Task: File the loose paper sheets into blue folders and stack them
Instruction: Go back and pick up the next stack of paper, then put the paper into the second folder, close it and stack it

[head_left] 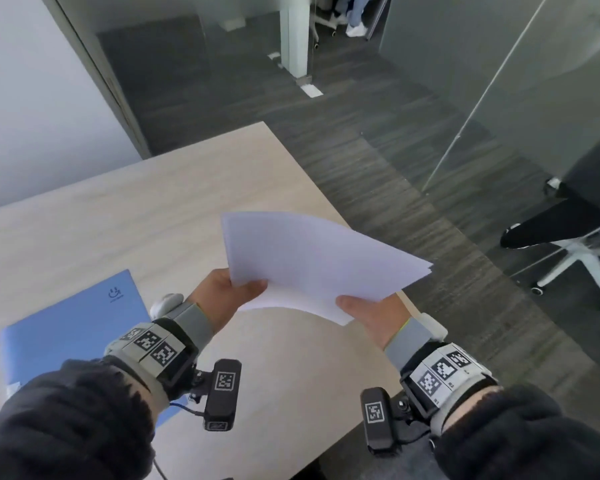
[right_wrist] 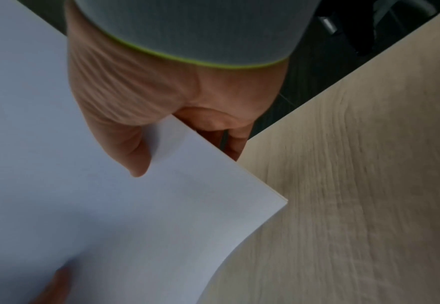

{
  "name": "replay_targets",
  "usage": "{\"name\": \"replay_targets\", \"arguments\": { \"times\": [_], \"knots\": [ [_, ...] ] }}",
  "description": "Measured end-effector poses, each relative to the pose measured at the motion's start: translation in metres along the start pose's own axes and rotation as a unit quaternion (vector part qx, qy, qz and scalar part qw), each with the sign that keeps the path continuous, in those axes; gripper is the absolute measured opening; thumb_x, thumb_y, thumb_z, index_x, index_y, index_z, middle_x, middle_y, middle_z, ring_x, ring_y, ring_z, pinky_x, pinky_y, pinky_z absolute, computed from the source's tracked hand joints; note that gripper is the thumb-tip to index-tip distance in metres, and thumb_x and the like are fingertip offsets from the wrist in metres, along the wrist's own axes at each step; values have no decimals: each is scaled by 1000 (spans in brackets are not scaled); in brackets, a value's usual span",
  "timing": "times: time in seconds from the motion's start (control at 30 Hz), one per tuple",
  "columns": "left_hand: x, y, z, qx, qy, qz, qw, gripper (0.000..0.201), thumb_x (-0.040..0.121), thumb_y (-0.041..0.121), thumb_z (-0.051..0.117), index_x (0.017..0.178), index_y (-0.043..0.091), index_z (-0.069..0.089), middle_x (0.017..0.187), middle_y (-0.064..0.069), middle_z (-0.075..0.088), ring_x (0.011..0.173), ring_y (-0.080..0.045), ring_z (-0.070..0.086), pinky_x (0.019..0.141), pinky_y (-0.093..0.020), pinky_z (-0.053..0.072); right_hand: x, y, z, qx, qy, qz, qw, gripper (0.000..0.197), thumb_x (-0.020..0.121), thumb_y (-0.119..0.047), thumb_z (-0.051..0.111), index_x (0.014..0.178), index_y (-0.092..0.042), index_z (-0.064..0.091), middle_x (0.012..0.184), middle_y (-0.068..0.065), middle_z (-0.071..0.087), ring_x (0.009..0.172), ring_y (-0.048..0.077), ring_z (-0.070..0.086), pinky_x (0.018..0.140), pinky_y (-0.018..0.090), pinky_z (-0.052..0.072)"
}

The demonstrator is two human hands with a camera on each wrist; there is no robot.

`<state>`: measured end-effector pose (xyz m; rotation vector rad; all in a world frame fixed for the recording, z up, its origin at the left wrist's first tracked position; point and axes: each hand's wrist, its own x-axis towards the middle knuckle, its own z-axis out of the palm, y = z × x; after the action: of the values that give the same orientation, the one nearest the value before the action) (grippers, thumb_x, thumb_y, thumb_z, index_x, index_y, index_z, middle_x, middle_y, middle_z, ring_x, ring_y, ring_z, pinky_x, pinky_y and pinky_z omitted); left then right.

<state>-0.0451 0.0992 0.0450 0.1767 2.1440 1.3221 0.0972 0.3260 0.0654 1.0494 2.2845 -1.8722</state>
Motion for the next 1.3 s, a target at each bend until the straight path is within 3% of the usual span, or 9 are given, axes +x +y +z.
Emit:
{"name": "replay_targets", "arguments": {
  "times": [0.13, 0.37, 0.53, 0.67, 0.87, 0.97, 1.1, 1.17, 1.3],
  "knots": [
    [-8, -16, -1, 51, -17, -40, 998, 43, 63, 59, 75, 99, 35, 75, 101, 8, 77, 102, -18, 69, 98, -43, 50, 5, 10, 10, 6, -34, 39, 999, 11, 76, -20, 75, 87, -17, 74, 95, 8, 75, 92, 26, 69, 83, 40, 55],
    [-10, -20, 4, 62, 19, -41, 997, 26, 83, 41, 74, 106, 31, 68, 106, 3, 74, 102, -22, 66, 95, -41, 50, 13, 16, 14, 13, -29, 30, 999, 27, 57, -39, 73, 80, -25, 75, 90, -1, 77, 89, 19, 70, 90, 46, 55],
    [-9, -26, 7, 97, -21, -53, 994, 33, 77, 51, 73, 106, 36, 70, 110, 3, 74, 105, -23, 66, 97, -43, 50, 14, 23, 12, -1, -39, 34, 999, 12, 74, -18, 76, 86, -15, 75, 96, 9, 76, 93, 25, 70, 89, 45, 55],
    [-11, -28, 13, 104, -10, -56, 993, 36, 80, 51, 70, 110, 31, 71, 108, -1, 74, 103, -27, 66, 96, -45, 52, 13, 27, 9, 20, -44, 16, 999, 12, 79, -14, 74, 83, -25, 71, 94, 0, 74, 89, 14, 67, 81, 29, 53],
    [-15, -32, 18, 109, -14, -61, 992, 24, 87, 45, 68, 108, 35, 64, 108, 1, 72, 102, -26, 65, 95, -42, 50, 20, 40, 11, -11, -46, 27, 999, 9, 77, -20, 73, 79, -28, 70, 94, 1, 74, 92, 20, 67, 86, 38, 54],
    [-18, -32, 16, 58, 15, -86, 995, 20, 88, 44, 68, 103, 31, 69, 101, 6, 72, 100, -22, 64, 90, -36, 47, 23, 45, 13, 3, -66, 41, 997, 10, 80, -17, 73, 80, -27, 73, 92, -1, 76, 94, 21, 69, 89, 37, 54],
    [-26, -38, 9, -45, 51, -120, 990, 8, 84, 34, 75, 87, 27, 74, 93, 0, 78, 92, -25, 72, 95, -44, 53, 25, 46, 27, 22, -129, 55, 990, 14, 85, -13, 68, 91, -24, 73, 92, -5, 77, 92, 17, 71, 83, 31, 56],
    [-31, -46, 2, -66, 74, -136, 986, 5, 85, 24, 73, 90, 22, 72, 93, -3, 78, 86, -23, 73, 88, -43, 57, 26, 45, 43, 18, -154, 56, 986, 15, 87, -11, 66, 93, -23, 71, 92, -5, 76, 87, 15, 71, 76, 25, 56],
    [-46, -72, -16, -50, 110, -172, 978, 15, 85, 28, 71, 99, 23, 67, 90, 4, 73, 83, -18, 71, 73, -31, 56, 26, 51, 83, -41, -190, 41, 980, 15, 88, -14, 63, 98, -23, 69, 102, -1, 74, 95, 19, 69, 89, 33, 52]
  ]
}}
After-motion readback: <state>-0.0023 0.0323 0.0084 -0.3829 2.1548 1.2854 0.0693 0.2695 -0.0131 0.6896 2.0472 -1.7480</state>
